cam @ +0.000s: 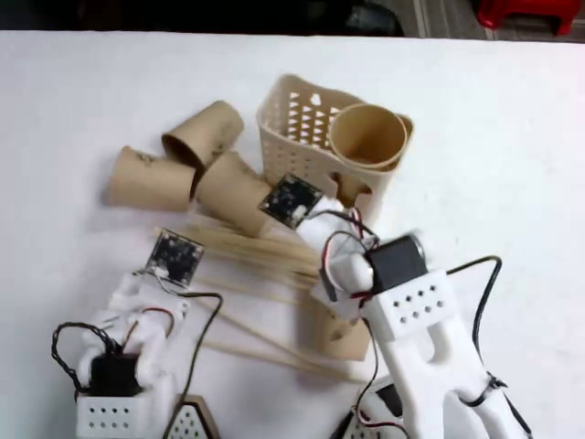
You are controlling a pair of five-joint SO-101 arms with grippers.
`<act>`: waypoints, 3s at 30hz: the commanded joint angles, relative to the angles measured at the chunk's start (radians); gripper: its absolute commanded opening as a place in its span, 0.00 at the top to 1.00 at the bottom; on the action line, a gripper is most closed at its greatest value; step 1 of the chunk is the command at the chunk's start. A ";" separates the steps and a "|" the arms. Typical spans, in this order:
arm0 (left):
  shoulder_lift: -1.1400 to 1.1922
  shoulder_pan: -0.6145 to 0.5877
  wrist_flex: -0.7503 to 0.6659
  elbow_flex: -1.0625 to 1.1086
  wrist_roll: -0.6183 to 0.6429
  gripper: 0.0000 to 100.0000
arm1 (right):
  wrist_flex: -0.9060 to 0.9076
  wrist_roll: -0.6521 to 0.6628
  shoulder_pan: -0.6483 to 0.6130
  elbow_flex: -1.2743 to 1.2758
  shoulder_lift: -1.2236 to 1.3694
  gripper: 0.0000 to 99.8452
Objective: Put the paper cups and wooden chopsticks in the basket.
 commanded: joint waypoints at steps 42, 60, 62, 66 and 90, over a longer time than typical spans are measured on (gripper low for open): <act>-0.010 -0.005 -0.025 -0.009 -0.011 0.97 | 0.156 -0.049 -0.137 -0.400 0.325 0.98; -0.010 -0.005 -0.025 -0.009 -0.011 0.97 | 0.153 0.025 -0.186 -0.914 0.005 0.98; -0.010 -0.005 -0.025 -0.009 -0.011 0.97 | 0.136 0.094 -0.142 -0.979 0.035 0.98; -0.010 -0.005 -0.025 -0.009 -0.011 0.97 | 0.096 0.212 -0.021 -1.022 0.117 0.98; -0.010 -0.005 -0.025 -0.009 -0.011 0.97 | -0.085 0.250 0.197 -1.017 0.424 0.98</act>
